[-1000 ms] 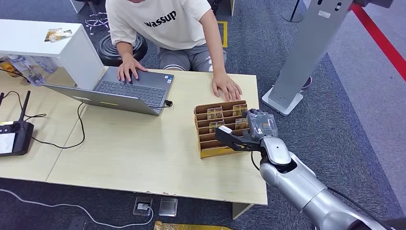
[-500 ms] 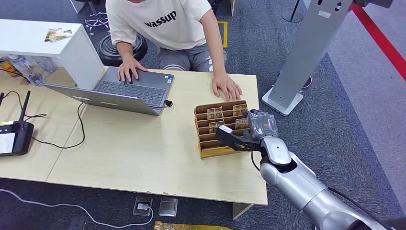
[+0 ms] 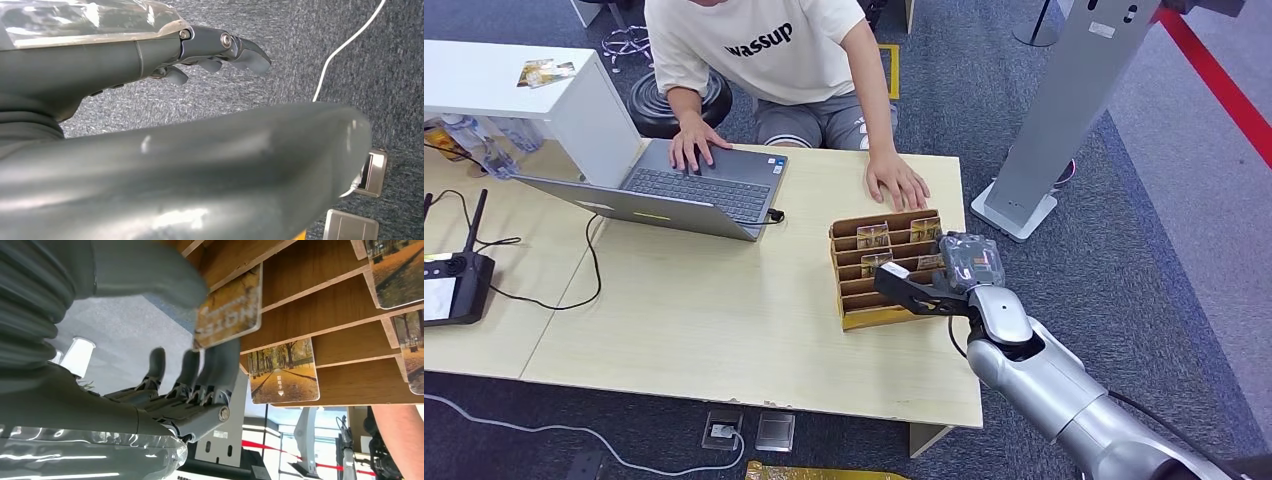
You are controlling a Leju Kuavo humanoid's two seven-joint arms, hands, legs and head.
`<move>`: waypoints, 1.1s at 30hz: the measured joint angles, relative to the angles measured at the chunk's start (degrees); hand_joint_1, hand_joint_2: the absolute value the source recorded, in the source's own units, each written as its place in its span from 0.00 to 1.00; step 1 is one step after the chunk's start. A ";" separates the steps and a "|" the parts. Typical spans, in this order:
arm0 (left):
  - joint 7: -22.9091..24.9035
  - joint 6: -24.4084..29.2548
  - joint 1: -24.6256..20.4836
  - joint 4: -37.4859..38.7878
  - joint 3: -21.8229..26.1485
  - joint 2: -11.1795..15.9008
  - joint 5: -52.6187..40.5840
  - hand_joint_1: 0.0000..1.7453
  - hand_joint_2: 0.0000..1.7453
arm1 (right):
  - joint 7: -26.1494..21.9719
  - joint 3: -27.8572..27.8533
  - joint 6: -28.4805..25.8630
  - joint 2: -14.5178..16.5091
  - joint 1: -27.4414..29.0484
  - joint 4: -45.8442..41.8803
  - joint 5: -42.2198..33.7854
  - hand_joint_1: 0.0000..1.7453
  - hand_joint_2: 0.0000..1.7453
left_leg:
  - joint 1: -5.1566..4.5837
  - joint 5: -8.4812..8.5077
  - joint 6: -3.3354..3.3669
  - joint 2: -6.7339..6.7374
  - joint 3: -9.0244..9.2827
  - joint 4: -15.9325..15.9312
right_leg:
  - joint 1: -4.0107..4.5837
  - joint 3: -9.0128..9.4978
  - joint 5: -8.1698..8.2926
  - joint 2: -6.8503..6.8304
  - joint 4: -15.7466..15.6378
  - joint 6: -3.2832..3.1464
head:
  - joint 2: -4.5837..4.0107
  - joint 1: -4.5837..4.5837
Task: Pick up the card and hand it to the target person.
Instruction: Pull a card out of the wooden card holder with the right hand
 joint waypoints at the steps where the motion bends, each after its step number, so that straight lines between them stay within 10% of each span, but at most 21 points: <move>1: 0.00 0.00 0.00 0.00 0.00 0.00 0.00 0.00 0.00 | -0.03 0.01 -0.01 0.00 -0.01 0.00 -0.05 0.71 1.00 | 0.00 0.00 0.00 0.00 0.00 0.00 | 0.00 0.00 0.00 0.00 0.00 0.00 | 0.00 0.00; 18: -0.20 -0.13 0.00 0.00 0.00 0.02 0.02 0.00 0.00 | -0.28 0.09 -0.24 0.00 -0.68 0.31 -0.60 0.86 1.00 | 0.00 0.00 0.00 0.00 0.00 0.00 | 0.00 0.00 0.00 0.00 0.00 0.00 | 0.00 0.00; 22: -0.71 -1.02 0.00 0.00 0.00 0.03 -0.03 0.00 1.00 | -0.54 0.11 -0.26 0.00 -0.77 0.46 -0.68 0.90 1.00 | 0.00 0.00 0.00 0.00 0.00 0.00 | 0.00 0.00 0.00 0.00 0.00 0.00 | 0.00 -0.01; 33: -1.67 -1.53 0.00 0.00 0.00 0.21 0.00 0.00 1.00 | -1.13 0.16 -0.10 0.02 -1.10 0.79 -0.80 0.90 1.00 | 0.00 0.00 0.00 0.00 -0.01 0.00 | 0.00 0.00 0.00 0.00 0.00 0.00 | 0.00 0.01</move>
